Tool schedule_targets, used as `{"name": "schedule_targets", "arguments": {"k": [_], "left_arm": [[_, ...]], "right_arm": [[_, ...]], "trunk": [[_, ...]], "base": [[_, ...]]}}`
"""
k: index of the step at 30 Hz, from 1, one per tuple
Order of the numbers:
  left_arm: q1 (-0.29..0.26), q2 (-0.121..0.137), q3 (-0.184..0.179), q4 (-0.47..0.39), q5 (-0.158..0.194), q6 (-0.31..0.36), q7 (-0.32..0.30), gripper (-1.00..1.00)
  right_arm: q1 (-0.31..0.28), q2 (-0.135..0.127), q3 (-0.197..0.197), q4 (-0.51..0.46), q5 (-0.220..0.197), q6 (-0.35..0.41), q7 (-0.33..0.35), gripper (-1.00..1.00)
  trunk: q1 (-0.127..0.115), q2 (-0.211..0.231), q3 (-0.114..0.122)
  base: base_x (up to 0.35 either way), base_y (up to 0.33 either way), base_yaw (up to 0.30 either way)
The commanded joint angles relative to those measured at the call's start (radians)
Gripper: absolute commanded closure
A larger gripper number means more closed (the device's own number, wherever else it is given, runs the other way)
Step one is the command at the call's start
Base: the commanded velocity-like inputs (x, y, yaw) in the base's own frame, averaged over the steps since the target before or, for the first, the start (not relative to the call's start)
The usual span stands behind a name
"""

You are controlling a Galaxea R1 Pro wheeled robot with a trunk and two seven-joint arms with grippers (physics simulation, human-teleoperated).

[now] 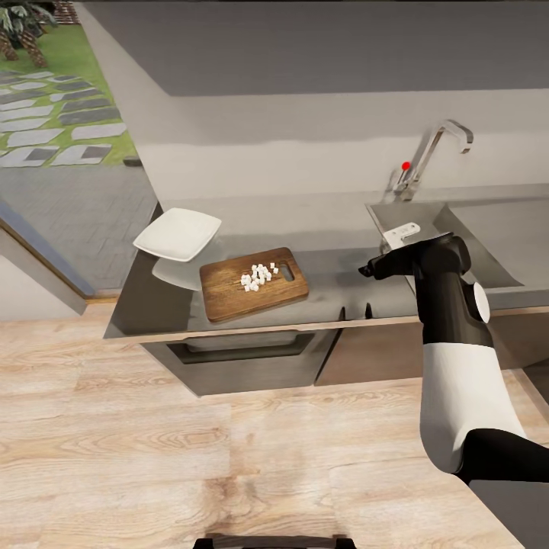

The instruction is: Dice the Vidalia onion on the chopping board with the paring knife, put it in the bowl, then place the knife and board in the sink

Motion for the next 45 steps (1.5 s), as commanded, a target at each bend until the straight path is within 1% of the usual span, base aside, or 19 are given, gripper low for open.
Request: {"name": "schedule_targets", "arguments": {"k": [1,3,6,10,13,16,18,19,21,23,26,27,29,33,36,39,43,44,45], "left_arm": [[-0.002,-0.001,0.004,0.004,0.007,-0.005,-0.011,-1.00],[-0.002,-0.004,0.006,-0.001,0.005,-0.013,-0.020,-1.00],[-0.002,0.011,0.010,-0.062,0.005,-0.033,-0.049,-1.00],[-0.002,0.016,0.005,-0.231,0.002,-0.037,-0.060,-1.00],[-0.002,0.016,0.009,-0.282,0.002,-0.012,-0.058,-1.00],[-0.002,0.024,0.011,-0.321,0.000,0.105,-0.046,-1.00],[-0.002,0.040,0.011,-0.365,-0.002,0.229,-0.016,-1.00],[-0.002,0.043,0.011,-0.381,-0.004,0.264,-0.007,-1.00],[-0.002,0.050,0.008,-0.474,-0.023,0.401,0.035,-1.00],[-0.002,0.053,0.005,-0.550,-0.053,0.500,0.072,-1.00],[-0.002,0.055,0.002,-0.695,-0.139,0.643,0.124,-1.00],[-0.002,0.054,-0.004,-0.839,-0.190,0.684,0.138,-1.00],[-0.002,0.050,-0.006,-0.938,-0.203,0.696,0.142,-1.00],[-0.002,0.018,-0.008,-1.168,-0.214,0.707,0.145,-1.00],[-0.001,0.008,-0.008,-1.218,-0.215,0.702,0.144,-1.00],[0.000,0.004,-0.008,-1.222,-0.214,0.700,0.142,-1.00],[0.000,0.003,-0.008,-1.158,-0.214,0.699,0.141,-1.00],[0.000,0.003,-0.008,-1.086,-0.214,0.699,0.141,-1.00],[0.000,0.003,-0.008,-1.076,-0.214,0.700,0.141,-1.00]], "right_arm": [[-0.001,0.002,-0.002,-0.001,0.009,0.002,0.010,-1.00],[-0.001,0.002,-0.002,-0.001,0.008,0.002,0.010,-1.00],[-0.001,0.002,-0.002,-0.001,0.008,0.001,0.010,-1.00],[-0.001,0.002,-0.002,-0.001,0.008,0.001,0.010,-1.00],[-0.001,0.003,-0.002,0.000,0.008,0.001,0.010,-1.00],[-0.001,0.005,-0.002,0.001,0.008,0.000,0.010,-1.00],[-0.001,0.006,-0.002,0.001,0.008,0.000,0.010,-1.00],[-0.001,0.007,-0.002,0.001,0.008,0.000,0.010,-1.00],[-0.001,0.007,-0.002,0.001,0.008,0.000,0.010,-1.00],[-0.001,0.007,-0.002,0.001,0.008,0.000,0.010,-1.00],[-0.001,0.007,-0.002,0.001,0.008,0.000,0.010,-1.00],[-0.001,0.006,-0.002,0.001,0.008,0.000,0.010,-1.00],[-0.001,0.006,-0.002,0.002,0.008,0.000,0.010,-1.00],[-0.001,0.006,-0.002,0.002,0.008,0.000,0.010,-1.00],[-0.001,0.005,-0.002,0.002,0.009,0.000,0.010,-1.00],[-0.001,0.004,-0.002,0.002,0.010,-0.002,0.010,-1.00],[-0.001,0.008,-0.001,0.015,0.011,-0.023,0.010,-1.00],[-0.001,0.023,-0.001,0.021,0.011,-0.032,0.009,-1.00],[-0.001,0.024,-0.001,0.021,0.011,-0.033,0.009,-1.00]], "trunk": [[0.001,-0.002,-0.001],[0.001,-0.002,-0.001],[0.001,-0.002,-0.001],[0.001,-0.002,-0.001],[0.001,-0.002,-0.001],[0.001,-0.002,-0.001],[0.001,-0.002,-0.001],[0.001,-0.002,-0.001],[0.001,-0.002,-0.001],[0.001,-0.002,-0.001],[0.001,-0.002,-0.001],[0.001,-0.002,-0.001],[0.001,-0.002,-0.001],[0.001,-0.002,-0.001],[0.001,-0.002,-0.001],[0.001,-0.002,-0.001],[0.001,-0.002,-0.001],[0.001,-0.002,-0.001],[0.001,-0.002,-0.001]], "base": [[0.000,0.000,0.000],[0.000,0.000,0.000],[0.000,0.000,0.000],[0.000,0.000,0.000],[0.000,0.000,0.000],[0.000,0.000,0.000],[0.000,0.000,0.000],[0.000,0.000,0.000],[0.000,0.000,0.000],[0.000,0.000,0.000],[0.000,0.000,0.000],[0.000,0.000,0.000],[0.000,0.000,0.000],[0.000,0.000,0.000],[0.000,0.000,0.000],[0.000,0.000,0.000],[0.000,0.000,0.000],[0.000,0.000,0.000],[0.000,0.000,0.000]]}}
